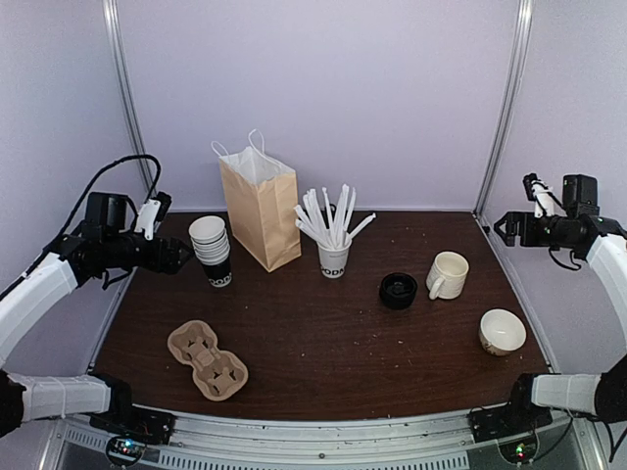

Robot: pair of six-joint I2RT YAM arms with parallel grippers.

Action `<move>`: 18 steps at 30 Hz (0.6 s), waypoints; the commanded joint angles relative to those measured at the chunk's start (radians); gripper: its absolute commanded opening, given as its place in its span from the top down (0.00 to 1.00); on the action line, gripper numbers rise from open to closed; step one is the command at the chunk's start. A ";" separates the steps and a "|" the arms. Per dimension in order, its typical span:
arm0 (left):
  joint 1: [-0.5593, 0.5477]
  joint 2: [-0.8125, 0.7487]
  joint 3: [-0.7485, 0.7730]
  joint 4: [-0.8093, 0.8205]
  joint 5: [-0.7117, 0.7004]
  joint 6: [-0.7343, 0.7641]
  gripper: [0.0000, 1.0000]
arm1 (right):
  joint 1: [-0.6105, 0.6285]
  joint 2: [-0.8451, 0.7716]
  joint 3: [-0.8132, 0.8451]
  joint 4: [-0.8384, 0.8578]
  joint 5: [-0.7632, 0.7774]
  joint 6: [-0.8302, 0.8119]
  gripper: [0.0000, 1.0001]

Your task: Pack the takeout coffee

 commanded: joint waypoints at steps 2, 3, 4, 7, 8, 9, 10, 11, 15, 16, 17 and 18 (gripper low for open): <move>-0.021 0.004 0.096 -0.035 0.101 -0.035 0.15 | -0.009 -0.015 0.006 -0.088 -0.296 -0.205 0.00; -0.032 0.007 0.114 -0.048 0.091 -0.040 0.16 | -0.004 -0.016 0.000 -0.095 -0.331 -0.230 0.01; -0.043 0.013 0.141 -0.070 0.076 -0.046 0.18 | 0.004 -0.013 -0.002 -0.093 -0.344 -0.229 0.01; -0.078 0.056 0.227 -0.153 0.035 -0.062 0.24 | 0.041 0.013 0.014 -0.124 -0.370 -0.265 0.05; -0.093 0.070 0.249 -0.173 0.021 -0.067 0.26 | 0.056 0.020 0.021 -0.131 -0.365 -0.274 0.06; -0.110 0.090 0.272 -0.189 0.005 -0.071 0.27 | 0.071 0.025 0.026 -0.138 -0.360 -0.286 0.08; -0.129 0.109 0.296 -0.206 -0.016 -0.075 0.28 | 0.086 0.028 0.030 -0.142 -0.350 -0.298 0.09; -0.148 0.131 0.322 -0.225 -0.039 -0.076 0.28 | 0.103 0.030 0.032 -0.145 -0.337 -0.308 0.10; -0.197 0.233 0.422 -0.270 -0.104 -0.075 0.35 | 0.143 0.013 0.009 -0.098 -0.314 -0.324 0.19; -0.199 0.253 0.437 -0.265 -0.114 -0.081 0.36 | 0.142 -0.004 -0.033 -0.030 -0.312 -0.281 0.20; -0.200 0.273 0.449 -0.256 -0.120 -0.086 0.37 | 0.142 -0.017 -0.078 0.021 -0.320 -0.259 0.20; -0.200 0.293 0.459 -0.247 -0.121 -0.087 0.38 | 0.142 -0.017 -0.114 0.040 -0.339 -0.257 0.20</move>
